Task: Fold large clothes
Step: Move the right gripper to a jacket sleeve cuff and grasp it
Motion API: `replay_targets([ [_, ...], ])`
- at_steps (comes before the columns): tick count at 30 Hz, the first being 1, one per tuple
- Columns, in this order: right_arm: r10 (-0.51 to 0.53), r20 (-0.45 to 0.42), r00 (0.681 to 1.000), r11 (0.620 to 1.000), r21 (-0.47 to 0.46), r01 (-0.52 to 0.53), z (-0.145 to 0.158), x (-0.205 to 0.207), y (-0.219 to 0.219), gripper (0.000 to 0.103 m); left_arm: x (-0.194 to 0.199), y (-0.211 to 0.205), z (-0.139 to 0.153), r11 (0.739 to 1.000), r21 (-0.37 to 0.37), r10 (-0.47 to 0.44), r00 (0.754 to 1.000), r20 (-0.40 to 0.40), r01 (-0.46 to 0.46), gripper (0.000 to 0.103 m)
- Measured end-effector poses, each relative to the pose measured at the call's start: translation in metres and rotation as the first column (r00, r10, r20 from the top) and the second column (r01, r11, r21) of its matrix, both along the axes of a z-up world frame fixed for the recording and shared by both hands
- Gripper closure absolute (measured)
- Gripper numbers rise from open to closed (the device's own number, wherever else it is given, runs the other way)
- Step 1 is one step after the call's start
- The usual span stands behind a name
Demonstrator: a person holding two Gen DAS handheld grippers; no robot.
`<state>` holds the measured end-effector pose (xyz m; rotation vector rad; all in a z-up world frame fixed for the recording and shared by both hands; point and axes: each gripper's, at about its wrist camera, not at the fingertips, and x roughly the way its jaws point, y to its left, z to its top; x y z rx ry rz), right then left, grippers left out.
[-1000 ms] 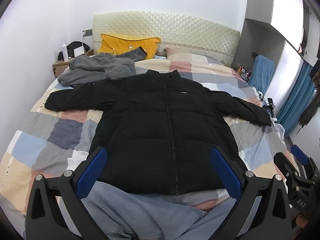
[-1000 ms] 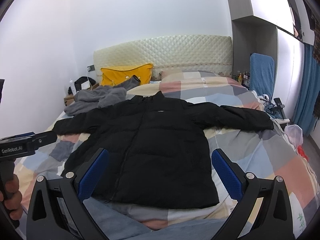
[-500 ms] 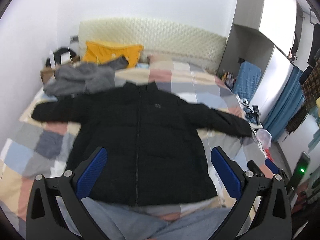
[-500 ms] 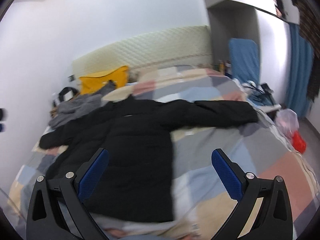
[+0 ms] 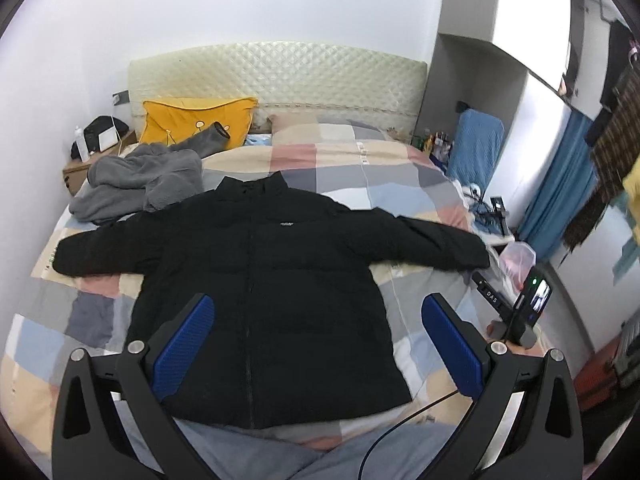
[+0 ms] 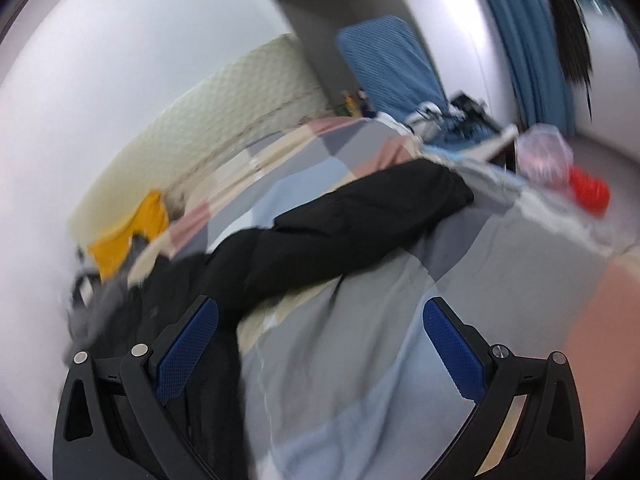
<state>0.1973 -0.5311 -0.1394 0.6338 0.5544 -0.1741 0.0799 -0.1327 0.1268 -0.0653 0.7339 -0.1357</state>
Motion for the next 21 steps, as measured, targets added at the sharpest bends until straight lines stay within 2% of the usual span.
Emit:
replay_targets([
  [2, -0.019, -0.015, 1.0, 0.998, 0.057, 0.02, -0.014, 0.015, -0.019, 0.0, 0.015, -0.001, -0.006, 1.0, 0.001, 0.015, 1.0, -0.016, -0.015, 0.0],
  [4, -0.042, -0.027, 0.999, 0.999, 0.031, 0.043, -0.023, 0.028, -0.033, 0.0, 0.033, -0.006, -0.014, 0.999, -0.013, 0.03, 0.999, -0.045, -0.031, 0.0],
  [6, -0.051, -0.043, 0.998, 0.999, -0.006, 0.051, -0.028, 0.04, -0.044, 0.0, 0.045, -0.019, -0.022, 1.0, 0.012, 0.006, 0.999, -0.031, -0.006, 0.0],
  [9, -0.061, -0.066, 0.996, 0.998, 0.031, 0.063, -0.041, 0.058, -0.067, 0.0, 0.063, -0.034, -0.042, 0.998, 0.024, -0.058, 0.998, -0.031, 0.059, 0.0],
  [12, -0.077, -0.072, 0.994, 0.995, 0.062, 0.082, -0.054, 0.078, -0.085, 0.0, 0.089, -0.037, -0.072, 0.997, 0.001, -0.074, 0.995, -0.067, 0.074, 0.0],
  [15, -0.094, -0.08, 0.992, 0.989, 0.108, 0.102, -0.07, 0.097, -0.102, 0.0, 0.115, -0.032, -0.104, 0.999, 0.02, -0.037, 0.996, -0.081, 0.039, 0.0],
  [18, -0.177, -0.109, 0.978, 0.971, 0.145, 0.192, -0.087, 0.111, -0.121, 0.001, 0.135, -0.028, -0.134, 0.997, 0.045, -0.059, 0.994, -0.095, 0.064, 0.0],
  [21, -0.245, -0.083, 0.966, 0.956, 0.143, 0.255, -0.093, 0.121, -0.133, 0.001, 0.155, -0.012, -0.166, 0.994, 0.083, -0.062, 0.992, -0.113, 0.071, 0.0],
])
